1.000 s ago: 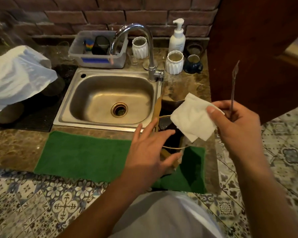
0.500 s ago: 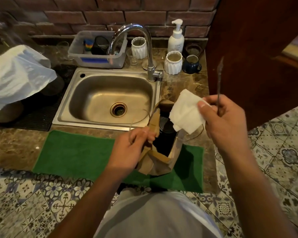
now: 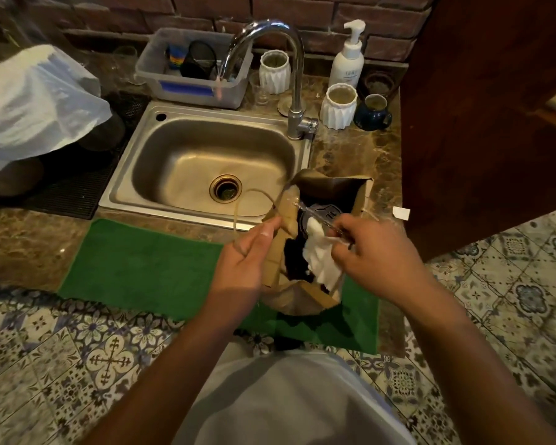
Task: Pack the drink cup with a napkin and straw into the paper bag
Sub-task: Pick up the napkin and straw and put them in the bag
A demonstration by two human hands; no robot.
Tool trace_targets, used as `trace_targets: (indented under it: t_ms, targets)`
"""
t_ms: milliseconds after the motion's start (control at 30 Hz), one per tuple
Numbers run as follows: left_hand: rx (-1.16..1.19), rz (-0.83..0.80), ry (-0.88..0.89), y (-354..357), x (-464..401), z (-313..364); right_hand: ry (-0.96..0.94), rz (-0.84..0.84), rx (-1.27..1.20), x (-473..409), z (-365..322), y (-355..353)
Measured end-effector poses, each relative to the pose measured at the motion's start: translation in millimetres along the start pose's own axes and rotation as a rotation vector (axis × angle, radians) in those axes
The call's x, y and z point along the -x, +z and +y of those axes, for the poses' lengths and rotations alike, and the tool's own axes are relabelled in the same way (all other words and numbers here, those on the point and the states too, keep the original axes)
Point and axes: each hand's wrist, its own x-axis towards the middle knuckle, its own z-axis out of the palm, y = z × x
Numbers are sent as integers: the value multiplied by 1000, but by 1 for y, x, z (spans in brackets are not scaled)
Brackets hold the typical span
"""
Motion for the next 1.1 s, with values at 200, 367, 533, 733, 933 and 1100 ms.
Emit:
trace_targets:
  t_ms: [200, 367, 533, 733, 933, 1100]
  targets:
    - [35, 0, -21, -3, -2, 2, -6, -304, -418, -4, 8, -14]
    - [26, -7, -78, -3, 1, 7, 52, -225, 40, -10, -2, -5]
    - [-75, -42, -29, -1, 4, 10, 106, -217, 164, -9, -6, -5]
    - [-58, -70, -26, -4, 2, 6, 69, 88, -230, 0, -2, -16]
    - [-30, -90, -21, -3, 1, -1, -30, 397, -583, 7, -17, -40]
    - [-29, -89, -6, -1, 3, -5, -155, 415, -639, 4, -22, -37]
